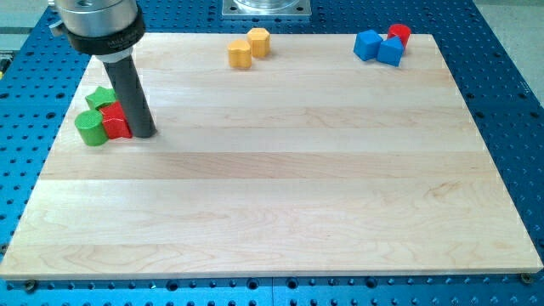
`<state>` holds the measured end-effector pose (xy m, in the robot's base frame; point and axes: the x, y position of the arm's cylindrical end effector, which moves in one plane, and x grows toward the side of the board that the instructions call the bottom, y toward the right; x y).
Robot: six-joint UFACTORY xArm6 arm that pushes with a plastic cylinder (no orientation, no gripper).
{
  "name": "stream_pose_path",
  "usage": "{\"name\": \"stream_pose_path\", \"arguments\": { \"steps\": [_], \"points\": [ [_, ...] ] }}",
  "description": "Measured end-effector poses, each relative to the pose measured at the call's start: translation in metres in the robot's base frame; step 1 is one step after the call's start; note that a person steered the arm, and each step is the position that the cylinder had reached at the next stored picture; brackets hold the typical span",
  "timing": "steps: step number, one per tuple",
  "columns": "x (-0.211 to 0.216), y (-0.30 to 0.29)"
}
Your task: Separate the triangle from red circle and cube
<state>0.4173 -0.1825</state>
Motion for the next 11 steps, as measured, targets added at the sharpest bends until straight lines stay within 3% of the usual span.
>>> {"name": "stream_pose_path", "arguments": {
  "steps": [1, 2, 4, 6, 7, 8, 9, 10, 11],
  "points": [
    [0.001, 0.028],
    [-0.002, 0.096],
    [-0.006, 0.103],
    [-0.037, 0.118],
    [-0.014, 0.238],
    [-0.018, 0.367],
    [-0.074, 0.461],
    [-0.164, 0.514],
    [-0.222, 0.528]
  ]
}}
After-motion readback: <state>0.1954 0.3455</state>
